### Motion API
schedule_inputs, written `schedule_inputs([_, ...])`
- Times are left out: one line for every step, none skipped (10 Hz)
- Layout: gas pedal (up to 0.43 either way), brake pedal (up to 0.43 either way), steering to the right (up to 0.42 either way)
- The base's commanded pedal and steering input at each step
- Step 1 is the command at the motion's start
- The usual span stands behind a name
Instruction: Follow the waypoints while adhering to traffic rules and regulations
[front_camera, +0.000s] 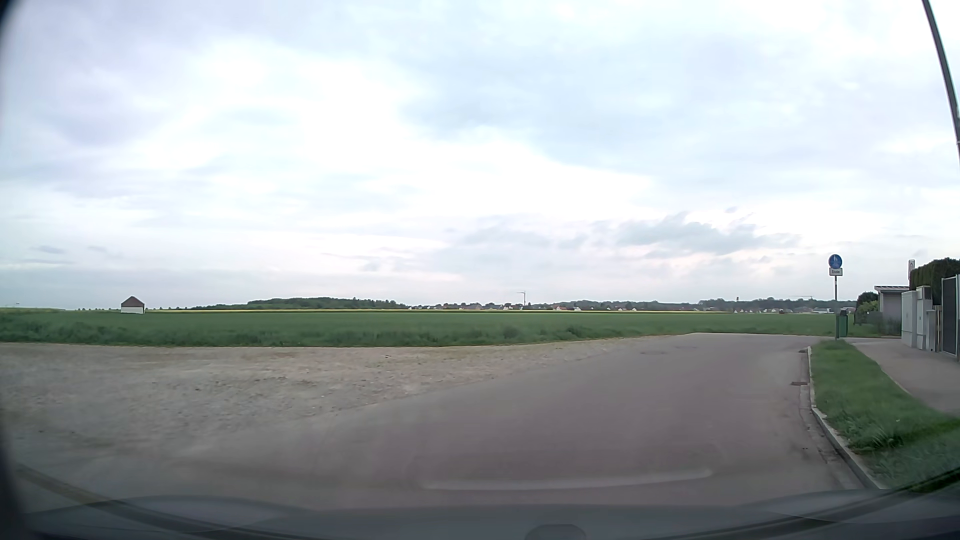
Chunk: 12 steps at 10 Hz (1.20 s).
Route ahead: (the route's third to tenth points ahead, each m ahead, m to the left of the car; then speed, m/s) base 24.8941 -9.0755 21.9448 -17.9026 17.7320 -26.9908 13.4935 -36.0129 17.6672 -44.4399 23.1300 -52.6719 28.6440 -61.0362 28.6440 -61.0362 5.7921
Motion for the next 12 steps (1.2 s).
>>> schedule_inputs([0.028,0.000,0.152])
schedule_inputs([0.028,0.000,0.146])
schedule_inputs([0.028,0.000,0.139])
schedule_inputs([0.020,0.000,0.133])
schedule_inputs([0.000,0.000,0.131])
schedule_inputs([0.000,0.000,0.129])
schedule_inputs([0.000,0.000,0.128])
schedule_inputs([0.000,0.000,0.127])
schedule_inputs([0.000,0.000,0.127])
schedule_inputs([0.000,0.000,0.126])
schedule_inputs([0.000,0.000,0.125])
schedule_inputs([0.000,0.000,0.126])
